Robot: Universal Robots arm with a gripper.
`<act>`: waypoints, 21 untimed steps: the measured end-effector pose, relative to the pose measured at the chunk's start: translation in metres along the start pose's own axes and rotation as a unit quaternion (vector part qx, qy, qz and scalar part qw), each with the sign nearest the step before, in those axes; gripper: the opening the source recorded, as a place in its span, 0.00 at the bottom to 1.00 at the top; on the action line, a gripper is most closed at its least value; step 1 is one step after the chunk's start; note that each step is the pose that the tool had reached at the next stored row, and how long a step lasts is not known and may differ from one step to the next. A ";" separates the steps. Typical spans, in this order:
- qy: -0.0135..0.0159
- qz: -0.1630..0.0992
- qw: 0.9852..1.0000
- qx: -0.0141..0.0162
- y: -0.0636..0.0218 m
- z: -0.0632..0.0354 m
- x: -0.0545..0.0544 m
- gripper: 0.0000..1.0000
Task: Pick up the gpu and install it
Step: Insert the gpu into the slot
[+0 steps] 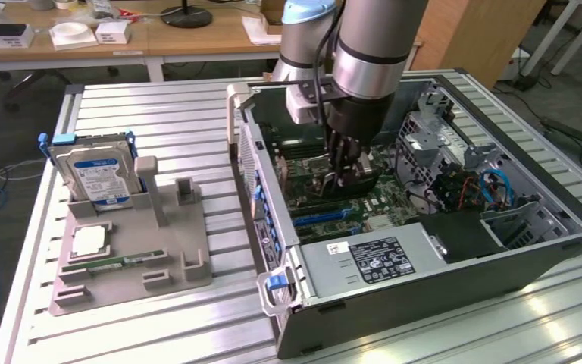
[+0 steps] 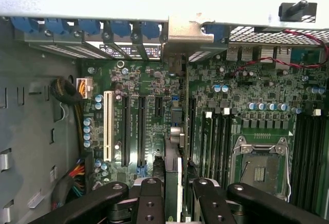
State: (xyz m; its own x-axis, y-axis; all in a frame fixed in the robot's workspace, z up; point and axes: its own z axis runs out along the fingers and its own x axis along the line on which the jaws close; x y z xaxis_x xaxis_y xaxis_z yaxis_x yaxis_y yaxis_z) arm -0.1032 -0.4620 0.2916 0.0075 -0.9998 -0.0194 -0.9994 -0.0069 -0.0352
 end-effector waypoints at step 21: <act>0.000 0.000 1.000 0.000 0.0010 0.0070 0.000 0.26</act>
State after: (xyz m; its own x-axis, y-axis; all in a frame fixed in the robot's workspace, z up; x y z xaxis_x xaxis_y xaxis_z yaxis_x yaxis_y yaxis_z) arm -0.1039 -0.4620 0.2847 0.0076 -0.9998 -0.0191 -0.9994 -0.0069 -0.0350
